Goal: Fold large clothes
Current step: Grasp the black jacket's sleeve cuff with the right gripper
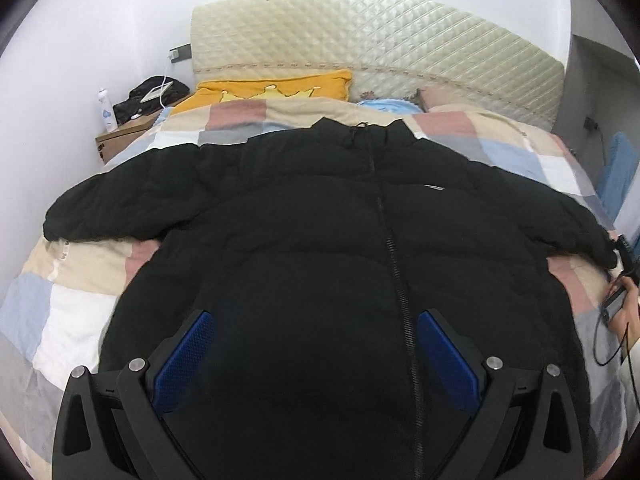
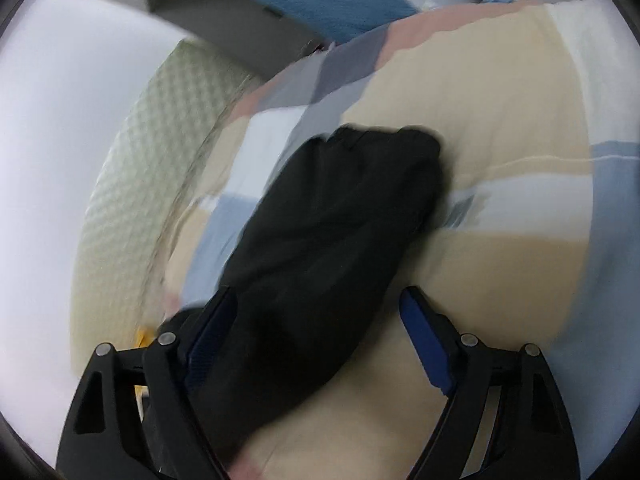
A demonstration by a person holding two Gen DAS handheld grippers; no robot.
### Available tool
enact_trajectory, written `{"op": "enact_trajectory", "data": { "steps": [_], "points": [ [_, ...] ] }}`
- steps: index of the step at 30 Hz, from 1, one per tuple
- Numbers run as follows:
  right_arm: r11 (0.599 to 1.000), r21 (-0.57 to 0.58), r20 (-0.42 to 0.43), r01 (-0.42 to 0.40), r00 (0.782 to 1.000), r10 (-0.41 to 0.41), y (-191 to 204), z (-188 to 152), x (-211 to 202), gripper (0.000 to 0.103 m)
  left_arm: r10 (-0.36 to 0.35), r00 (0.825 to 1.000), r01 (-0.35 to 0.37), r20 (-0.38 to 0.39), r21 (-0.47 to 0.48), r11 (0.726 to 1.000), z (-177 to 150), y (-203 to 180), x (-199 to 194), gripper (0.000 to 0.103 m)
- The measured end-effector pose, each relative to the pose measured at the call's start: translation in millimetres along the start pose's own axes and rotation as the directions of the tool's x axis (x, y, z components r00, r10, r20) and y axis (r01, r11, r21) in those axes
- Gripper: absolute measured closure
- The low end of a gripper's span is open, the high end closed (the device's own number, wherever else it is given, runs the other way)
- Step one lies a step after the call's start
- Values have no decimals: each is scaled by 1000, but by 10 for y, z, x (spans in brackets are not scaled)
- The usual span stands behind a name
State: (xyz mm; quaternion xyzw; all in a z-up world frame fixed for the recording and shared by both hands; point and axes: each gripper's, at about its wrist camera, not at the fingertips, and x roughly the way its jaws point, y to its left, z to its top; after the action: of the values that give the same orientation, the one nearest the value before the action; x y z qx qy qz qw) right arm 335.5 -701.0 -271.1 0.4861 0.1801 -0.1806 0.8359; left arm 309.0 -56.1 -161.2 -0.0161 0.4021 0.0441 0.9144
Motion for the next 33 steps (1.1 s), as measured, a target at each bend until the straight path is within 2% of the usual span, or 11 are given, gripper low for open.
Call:
{"op": "enact_trajectory", "data": {
  "steps": [3, 5, 6, 7, 13, 19, 25, 30, 33],
  "points": [
    [1000, -18, 71, -17, 997, 18, 55, 32, 16, 22, 22, 1000, -22, 4, -16, 1000, 21, 70, 60, 0],
    [999, -42, 87, 26, 996, -22, 120, 58, 57, 43, 24, 1000, -24, 2, -26, 999, 31, 99, 93, 0],
    [997, -52, 102, 51, 994, -45, 134, 71, 57, 63, 26, 1000, -26, 0, -28, 999, 33, 109, 107, 0],
    [996, -51, 123, 67, 991, -60, 154, 82, 17, 75, 25, 1000, -25, -8, -30, 999, 33, 110, 132, 0],
    [997, -43, 198, 65, 979, -55, 237, 329, -293, 94, -40, 998, 38, -47, -30, 999, 45, 112, 116, 0],
    [990, -133, 234, 48, 972, -16, 673, 509, -673, 98, -69, 997, 68, -22, -34, 997, 52, 166, -158, 0],
    [966, -255, 253, 39, 967, 27, 1318, 574, -989, 98, -45, 995, 45, 85, 12, 999, 187, 213, -596, 0],
    [902, -417, 282, 109, 959, 14, 1916, 381, -1248, 98, -84, 987, 84, 136, 3, 996, 200, 319, -839, 0],
    [881, -462, 283, 102, 958, 37, 2209, 301, -1363, 98, -89, 983, 90, 158, 6, 996, 189, 383, -884, 0]
  ]
}}
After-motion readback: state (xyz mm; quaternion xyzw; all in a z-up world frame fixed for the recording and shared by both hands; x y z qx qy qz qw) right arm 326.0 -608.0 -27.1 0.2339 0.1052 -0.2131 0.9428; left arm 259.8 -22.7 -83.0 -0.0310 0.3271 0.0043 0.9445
